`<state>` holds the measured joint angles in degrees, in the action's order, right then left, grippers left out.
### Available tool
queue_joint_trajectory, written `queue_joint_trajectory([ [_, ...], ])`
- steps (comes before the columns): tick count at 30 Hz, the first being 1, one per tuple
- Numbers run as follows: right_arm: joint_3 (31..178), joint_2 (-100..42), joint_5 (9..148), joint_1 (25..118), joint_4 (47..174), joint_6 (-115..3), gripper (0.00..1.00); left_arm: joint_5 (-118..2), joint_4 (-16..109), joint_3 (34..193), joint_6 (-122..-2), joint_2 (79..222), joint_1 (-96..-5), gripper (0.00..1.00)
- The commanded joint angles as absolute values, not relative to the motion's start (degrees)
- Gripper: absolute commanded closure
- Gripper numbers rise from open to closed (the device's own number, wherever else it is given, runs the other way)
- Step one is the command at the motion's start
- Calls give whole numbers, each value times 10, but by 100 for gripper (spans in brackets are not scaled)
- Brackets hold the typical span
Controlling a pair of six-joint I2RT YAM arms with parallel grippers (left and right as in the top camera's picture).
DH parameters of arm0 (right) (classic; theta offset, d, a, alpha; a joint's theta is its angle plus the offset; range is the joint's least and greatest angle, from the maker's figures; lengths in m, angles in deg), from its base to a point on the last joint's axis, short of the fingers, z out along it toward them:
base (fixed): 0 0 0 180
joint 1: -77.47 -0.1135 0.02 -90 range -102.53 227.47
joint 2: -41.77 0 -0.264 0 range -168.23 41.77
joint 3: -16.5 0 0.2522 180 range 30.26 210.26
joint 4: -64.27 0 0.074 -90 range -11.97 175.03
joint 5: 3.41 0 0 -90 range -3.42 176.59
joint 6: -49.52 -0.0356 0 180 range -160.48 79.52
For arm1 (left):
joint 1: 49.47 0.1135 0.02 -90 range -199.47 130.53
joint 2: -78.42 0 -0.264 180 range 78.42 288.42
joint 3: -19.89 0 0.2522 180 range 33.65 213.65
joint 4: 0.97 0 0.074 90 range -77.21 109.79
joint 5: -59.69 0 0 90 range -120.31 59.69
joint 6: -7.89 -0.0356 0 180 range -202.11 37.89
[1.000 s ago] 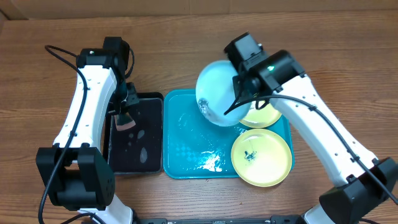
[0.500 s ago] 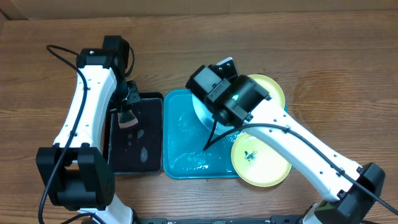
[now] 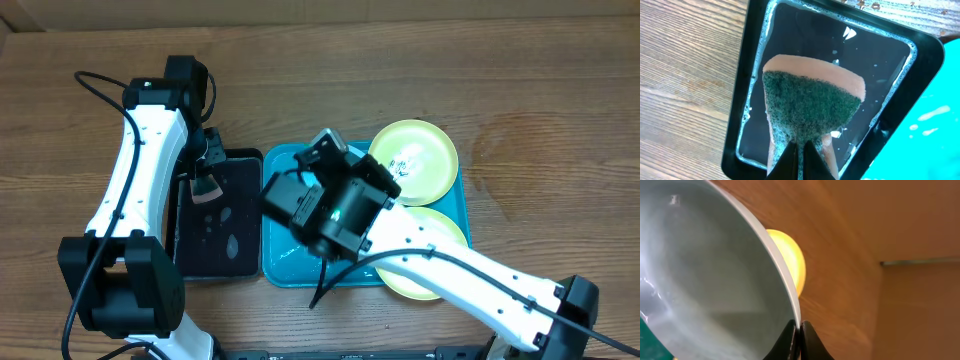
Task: Clean dirty plates on tray and stack at the side
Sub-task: 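Carry the white plate with the right gripper to the table's right side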
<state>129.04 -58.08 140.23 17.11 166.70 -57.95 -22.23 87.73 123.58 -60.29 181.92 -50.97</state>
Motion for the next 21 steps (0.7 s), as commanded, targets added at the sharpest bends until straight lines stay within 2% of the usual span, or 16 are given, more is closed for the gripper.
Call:
queue_joint_trajectory([
  [1, 1289, -581, 1471, 153, 1680, -580, 96, -238, 874, 1235, -620, 1806, -510, 96],
  [9, 1289, -581, 1543, 126, 1691, -569, 96, -242, 870, 1235, -621, 1806, -510, 96],
  [21, 1289, -581, 1556, 118, 1684, -569, 96, -242, 871, 1235, -623, 1806, -510, 96],
])
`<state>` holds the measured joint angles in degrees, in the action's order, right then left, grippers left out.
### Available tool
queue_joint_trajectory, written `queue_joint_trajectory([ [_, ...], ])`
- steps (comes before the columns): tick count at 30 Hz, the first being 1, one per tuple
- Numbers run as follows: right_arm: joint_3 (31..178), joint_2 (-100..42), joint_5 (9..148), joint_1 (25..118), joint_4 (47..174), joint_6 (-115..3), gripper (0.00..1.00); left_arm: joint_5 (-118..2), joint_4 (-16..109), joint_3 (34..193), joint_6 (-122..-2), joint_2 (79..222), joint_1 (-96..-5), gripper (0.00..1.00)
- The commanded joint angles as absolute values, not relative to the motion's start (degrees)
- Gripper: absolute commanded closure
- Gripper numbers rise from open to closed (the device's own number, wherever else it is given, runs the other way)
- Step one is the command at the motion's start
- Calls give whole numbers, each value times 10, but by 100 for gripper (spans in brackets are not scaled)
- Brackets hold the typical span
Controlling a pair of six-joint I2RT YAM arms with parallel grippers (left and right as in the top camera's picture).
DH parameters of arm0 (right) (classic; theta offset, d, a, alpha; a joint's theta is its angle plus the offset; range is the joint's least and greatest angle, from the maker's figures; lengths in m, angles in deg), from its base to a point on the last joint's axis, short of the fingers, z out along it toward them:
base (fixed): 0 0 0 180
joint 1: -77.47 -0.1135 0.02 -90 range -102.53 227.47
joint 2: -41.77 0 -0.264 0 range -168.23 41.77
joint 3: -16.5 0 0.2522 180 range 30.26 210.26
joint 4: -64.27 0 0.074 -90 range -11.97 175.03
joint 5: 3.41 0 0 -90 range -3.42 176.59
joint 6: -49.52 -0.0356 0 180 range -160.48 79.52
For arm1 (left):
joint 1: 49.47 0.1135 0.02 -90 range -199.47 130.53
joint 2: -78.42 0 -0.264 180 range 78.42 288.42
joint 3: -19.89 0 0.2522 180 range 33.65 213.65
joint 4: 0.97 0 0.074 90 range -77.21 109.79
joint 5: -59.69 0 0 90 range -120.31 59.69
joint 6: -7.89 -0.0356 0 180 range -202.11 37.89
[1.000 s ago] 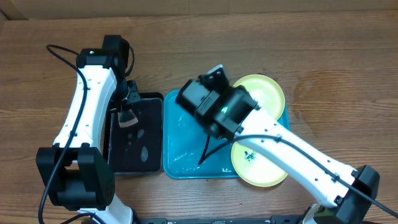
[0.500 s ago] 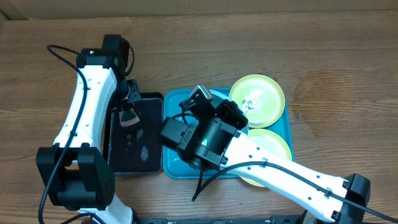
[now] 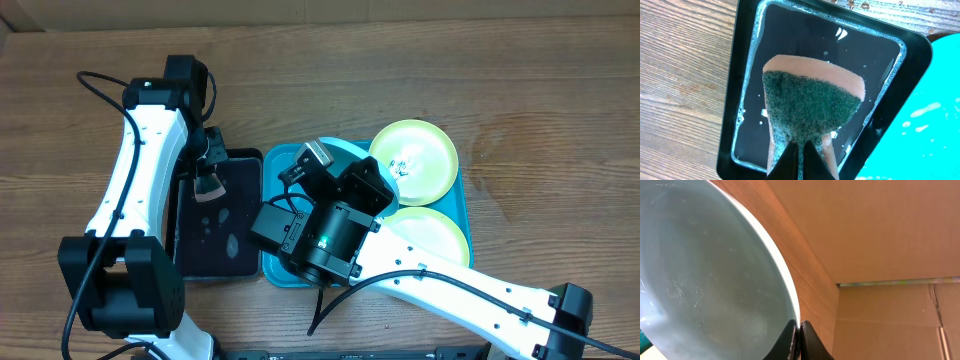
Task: Clean dirty plates on tray and stack at the side
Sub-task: 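Carry the white plate with the right gripper to the table's right side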
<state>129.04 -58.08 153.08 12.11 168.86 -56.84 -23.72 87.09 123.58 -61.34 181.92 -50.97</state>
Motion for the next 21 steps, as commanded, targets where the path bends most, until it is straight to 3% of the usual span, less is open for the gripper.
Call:
queue_joint_trajectory([
  [1, 1289, -580, 1559, 118, 1684, -569, 96, -242, 871, 1235, -623, 1806, -510, 95],
  [8, 1289, -581, 1534, 119, 1670, -594, 96, -242, 871, 1235, -625, 1806, -510, 96],
  [15, 1280, -584, 1135, 216, 1559, -713, 96, -242, 870, 1235, -625, 1806, -510, 96],
  [21, 1251, -584, 1027, 328, 1490, -765, 96, -246, 860, 1235, -638, 1806, -510, 96],
])
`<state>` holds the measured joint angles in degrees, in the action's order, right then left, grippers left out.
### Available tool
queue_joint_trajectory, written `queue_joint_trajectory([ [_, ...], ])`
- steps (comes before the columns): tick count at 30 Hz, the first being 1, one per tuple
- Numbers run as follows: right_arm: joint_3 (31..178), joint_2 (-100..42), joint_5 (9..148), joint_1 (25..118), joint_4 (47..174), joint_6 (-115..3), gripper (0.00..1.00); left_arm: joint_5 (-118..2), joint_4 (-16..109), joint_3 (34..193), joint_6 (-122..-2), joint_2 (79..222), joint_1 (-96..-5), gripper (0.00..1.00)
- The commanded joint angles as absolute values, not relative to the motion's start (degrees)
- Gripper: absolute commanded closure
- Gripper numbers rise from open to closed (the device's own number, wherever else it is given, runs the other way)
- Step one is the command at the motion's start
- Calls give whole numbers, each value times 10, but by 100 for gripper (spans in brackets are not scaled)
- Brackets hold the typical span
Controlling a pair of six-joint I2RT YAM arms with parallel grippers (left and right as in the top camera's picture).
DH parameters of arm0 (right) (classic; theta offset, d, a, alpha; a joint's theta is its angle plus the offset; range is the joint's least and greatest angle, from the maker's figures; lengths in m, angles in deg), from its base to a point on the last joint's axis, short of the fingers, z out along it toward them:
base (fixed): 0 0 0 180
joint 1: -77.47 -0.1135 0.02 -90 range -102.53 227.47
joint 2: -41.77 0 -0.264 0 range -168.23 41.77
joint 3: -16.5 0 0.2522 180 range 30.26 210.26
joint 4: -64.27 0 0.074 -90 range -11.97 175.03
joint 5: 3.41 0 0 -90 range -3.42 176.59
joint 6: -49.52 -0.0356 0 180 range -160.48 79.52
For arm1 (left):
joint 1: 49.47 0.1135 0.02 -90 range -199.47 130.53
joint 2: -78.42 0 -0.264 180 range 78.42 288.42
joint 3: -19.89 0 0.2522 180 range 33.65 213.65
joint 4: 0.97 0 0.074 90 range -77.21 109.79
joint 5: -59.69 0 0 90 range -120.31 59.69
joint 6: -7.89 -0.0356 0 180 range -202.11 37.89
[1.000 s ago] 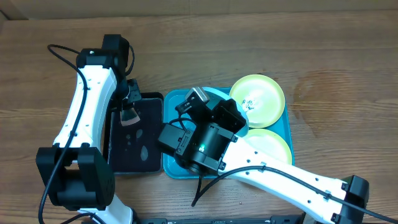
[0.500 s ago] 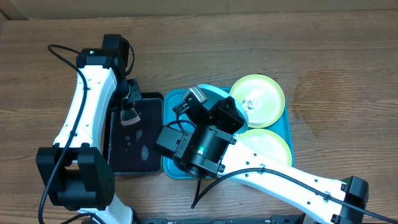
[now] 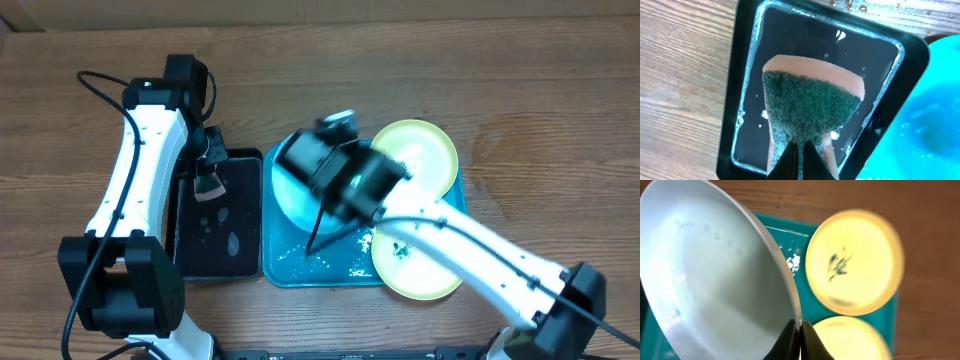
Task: Clean dirty plates on tray and stack at the side
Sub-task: 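Carry the white plate with the right gripper to the table's right side, then release the white plate on the table and open the right gripper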
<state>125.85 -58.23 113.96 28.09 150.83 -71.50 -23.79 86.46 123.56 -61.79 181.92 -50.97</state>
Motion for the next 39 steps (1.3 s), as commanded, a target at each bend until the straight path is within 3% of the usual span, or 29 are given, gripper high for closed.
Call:
queue_joint_trajectory([
  [1, 1251, -584, 1008, 351, 1480, -765, 96, -249, 859, 1235, -637, 1806, -510, 96],
  [11, 1252, -582, 769, 666, 1413, -747, 96, -259, 860, 1235, -640, 1806, -510, 96],
  [21, 1251, -642, 713, 954, 1411, -656, 96, -260, 865, 1235, -642, 1806, -510, 96],
  [30, 1251, -750, 715, 1043, 1403, -639, 96, -259, 865, 1235, -642, 1806, -510, 96],
  [39, 1252, -813, 720, 1048, 1404, -605, 96, -259, 862, 1235, -642, 1806, -510, 96],
])
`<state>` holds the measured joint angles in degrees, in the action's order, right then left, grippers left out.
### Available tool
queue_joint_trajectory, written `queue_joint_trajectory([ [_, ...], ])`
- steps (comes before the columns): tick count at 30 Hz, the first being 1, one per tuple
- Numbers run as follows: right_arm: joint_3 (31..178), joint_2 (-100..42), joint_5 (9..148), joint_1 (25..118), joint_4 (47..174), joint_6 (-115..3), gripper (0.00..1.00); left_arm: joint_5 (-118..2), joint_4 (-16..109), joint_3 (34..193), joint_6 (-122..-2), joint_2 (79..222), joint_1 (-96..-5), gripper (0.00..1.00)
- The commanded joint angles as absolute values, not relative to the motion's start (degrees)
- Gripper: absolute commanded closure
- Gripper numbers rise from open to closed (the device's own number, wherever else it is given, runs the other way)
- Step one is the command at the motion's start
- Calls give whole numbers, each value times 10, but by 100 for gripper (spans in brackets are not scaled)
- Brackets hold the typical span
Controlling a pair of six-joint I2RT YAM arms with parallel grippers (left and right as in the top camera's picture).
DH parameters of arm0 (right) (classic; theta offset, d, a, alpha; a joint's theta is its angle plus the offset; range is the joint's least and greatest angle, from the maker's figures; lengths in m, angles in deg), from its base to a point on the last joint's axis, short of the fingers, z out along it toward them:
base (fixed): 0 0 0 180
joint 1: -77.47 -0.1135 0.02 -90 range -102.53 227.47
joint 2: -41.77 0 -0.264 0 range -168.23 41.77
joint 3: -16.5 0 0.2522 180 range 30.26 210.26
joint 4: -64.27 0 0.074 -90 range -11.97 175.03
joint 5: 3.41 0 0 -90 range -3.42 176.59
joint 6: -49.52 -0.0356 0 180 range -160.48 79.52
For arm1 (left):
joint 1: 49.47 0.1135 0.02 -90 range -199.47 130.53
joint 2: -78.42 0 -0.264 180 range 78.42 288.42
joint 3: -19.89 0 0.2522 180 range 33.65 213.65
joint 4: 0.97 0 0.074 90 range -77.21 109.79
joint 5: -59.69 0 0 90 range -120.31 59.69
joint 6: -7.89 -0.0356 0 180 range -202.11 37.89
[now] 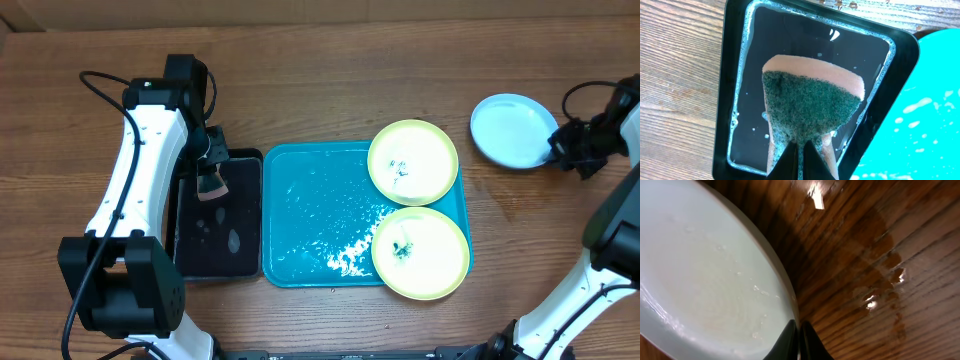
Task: Clean dirty plates on tray and stack at the side
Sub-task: 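Release the white plate on the table and open the right gripper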
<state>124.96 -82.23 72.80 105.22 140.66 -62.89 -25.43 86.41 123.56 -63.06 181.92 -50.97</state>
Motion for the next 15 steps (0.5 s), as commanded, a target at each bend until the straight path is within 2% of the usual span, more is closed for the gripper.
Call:
queue_joint_trajectory([
  [1, 1253, -810, 720, 1047, 1404, -598, 94, -259, 862, 1235, -642, 1806, -510, 96],
  [3, 1263, -801, 719, 1044, 1410, -583, 81, -259, 860, 1235, -642, 1806, -510, 96],
  [7, 1294, -758, 737, 1037, 1433, -580, 76, -259, 855, 1235, -644, 1806, -510, 96],
  [10, 1312, -705, 745, 1026, 1444, -573, 62, -260, 854, 1235, -644, 1806, -511, 96],
  [15, 1319, -606, 745, 988, 1459, -519, 59, -259, 854, 1235, -644, 1806, -511, 96],
])
